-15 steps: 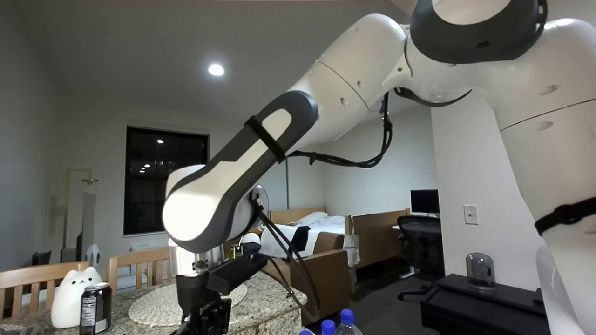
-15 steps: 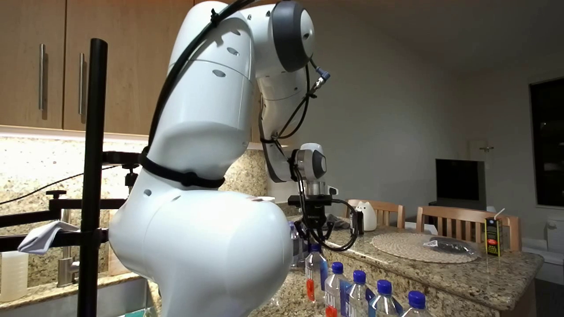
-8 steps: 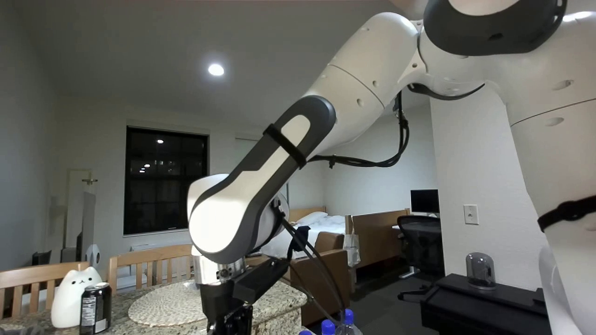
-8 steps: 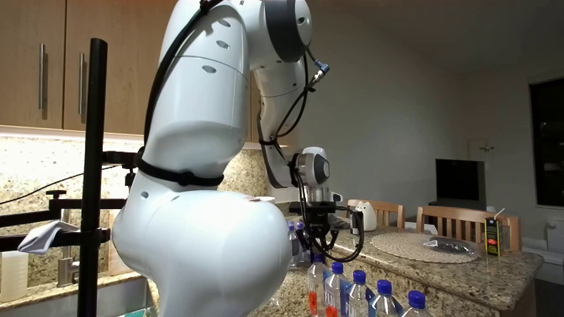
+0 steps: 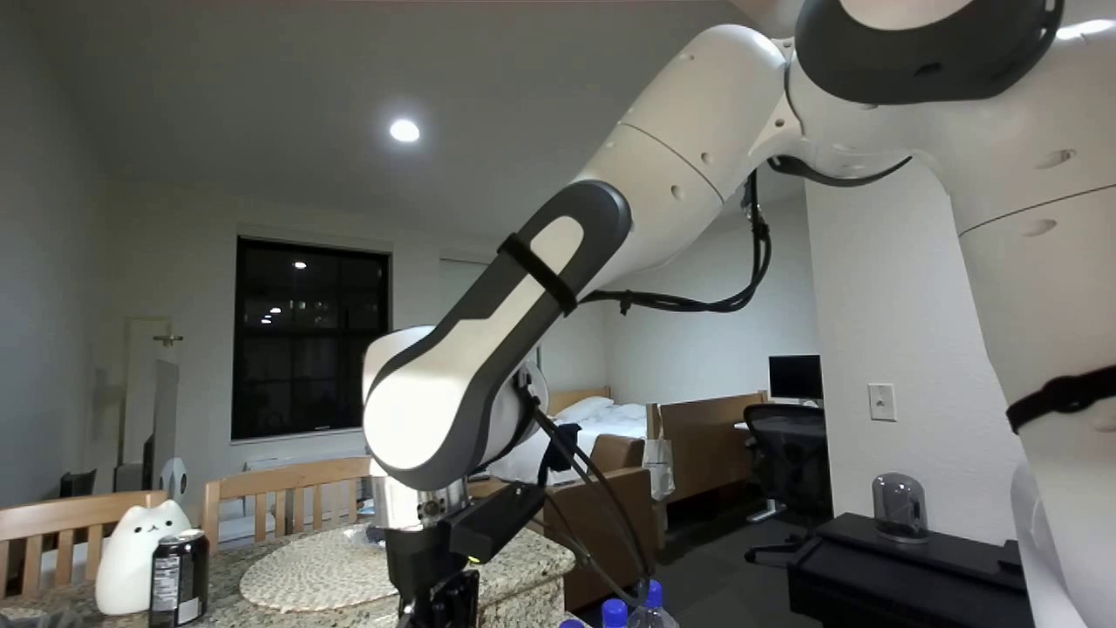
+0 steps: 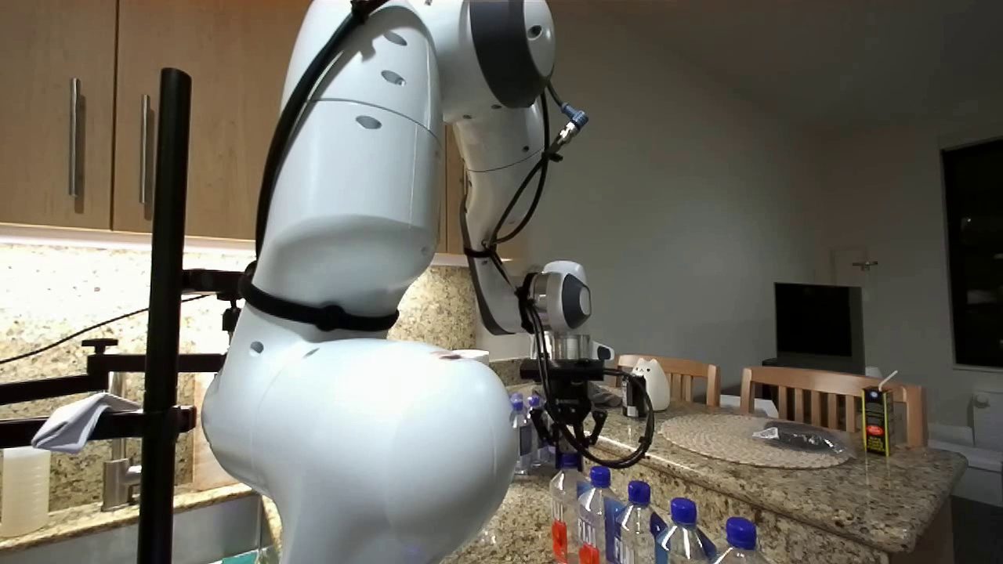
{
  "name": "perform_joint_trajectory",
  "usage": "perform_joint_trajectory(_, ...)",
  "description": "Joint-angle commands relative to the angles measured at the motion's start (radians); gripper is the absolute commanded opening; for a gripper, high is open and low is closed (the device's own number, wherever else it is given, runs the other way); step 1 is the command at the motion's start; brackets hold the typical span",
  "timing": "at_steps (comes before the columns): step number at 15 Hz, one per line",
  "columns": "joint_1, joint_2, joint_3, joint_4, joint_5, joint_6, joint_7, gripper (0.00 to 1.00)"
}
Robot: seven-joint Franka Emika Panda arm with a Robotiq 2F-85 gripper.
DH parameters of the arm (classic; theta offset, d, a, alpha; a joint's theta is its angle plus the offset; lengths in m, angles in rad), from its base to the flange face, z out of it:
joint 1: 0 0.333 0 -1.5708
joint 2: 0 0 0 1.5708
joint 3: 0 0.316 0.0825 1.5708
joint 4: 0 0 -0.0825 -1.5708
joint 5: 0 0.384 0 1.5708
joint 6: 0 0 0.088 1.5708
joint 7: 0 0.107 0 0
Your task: Arrange the bottles on the counter in a straight line
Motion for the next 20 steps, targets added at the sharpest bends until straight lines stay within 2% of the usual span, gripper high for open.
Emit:
perform_joint_trajectory(1, -0.019, -0.036, 0.011, -0.057, 0.049, 0.02, -0.071, 0.15)
perform_joint_trajectory(7, -0.019, -0.063, 0.01, -0.091, 0.077, 0.033, -0.109, 0.15)
perform_joint_trajectory(20, -0.023, -0.097, 0.001, -0.135, 0.05, 0.063, -0.196, 0.15)
